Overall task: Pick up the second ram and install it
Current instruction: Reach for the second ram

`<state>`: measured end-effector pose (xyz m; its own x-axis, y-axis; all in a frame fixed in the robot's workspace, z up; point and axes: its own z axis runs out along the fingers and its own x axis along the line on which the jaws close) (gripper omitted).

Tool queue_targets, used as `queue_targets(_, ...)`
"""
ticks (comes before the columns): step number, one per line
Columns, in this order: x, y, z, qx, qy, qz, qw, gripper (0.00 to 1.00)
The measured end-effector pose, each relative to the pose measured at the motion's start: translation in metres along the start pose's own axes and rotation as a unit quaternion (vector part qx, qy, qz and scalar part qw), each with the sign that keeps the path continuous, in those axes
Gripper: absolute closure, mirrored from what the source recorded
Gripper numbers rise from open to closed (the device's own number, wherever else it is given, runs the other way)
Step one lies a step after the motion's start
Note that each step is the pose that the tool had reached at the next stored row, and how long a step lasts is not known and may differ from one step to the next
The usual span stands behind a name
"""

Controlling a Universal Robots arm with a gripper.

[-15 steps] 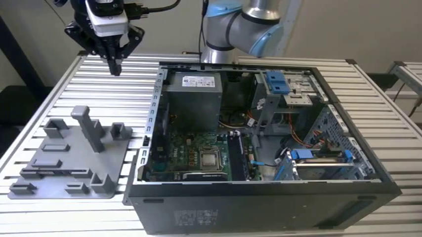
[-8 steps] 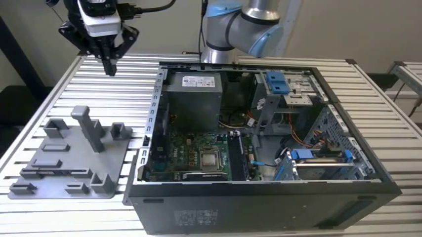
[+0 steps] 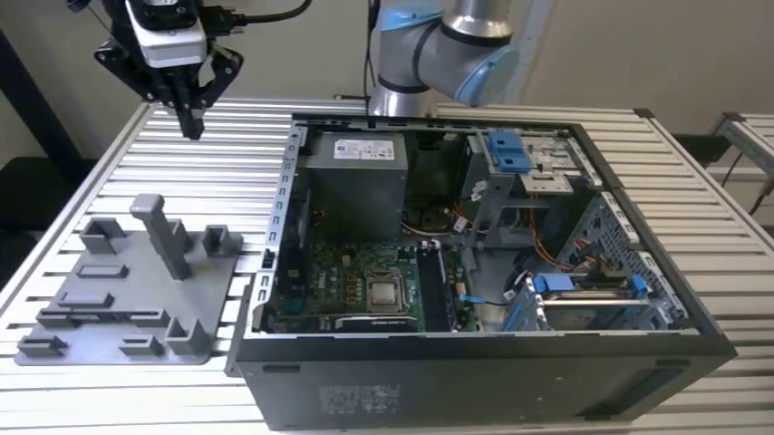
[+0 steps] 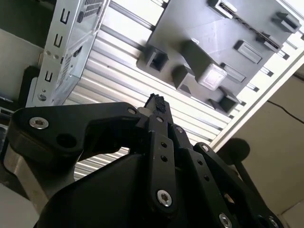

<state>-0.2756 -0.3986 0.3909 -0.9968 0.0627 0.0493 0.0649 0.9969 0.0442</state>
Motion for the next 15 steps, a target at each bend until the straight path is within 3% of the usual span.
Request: queue_targets(15,0.0222,-0.0015,0.0015,0.0001,0.002,0.0,1.0,0.89)
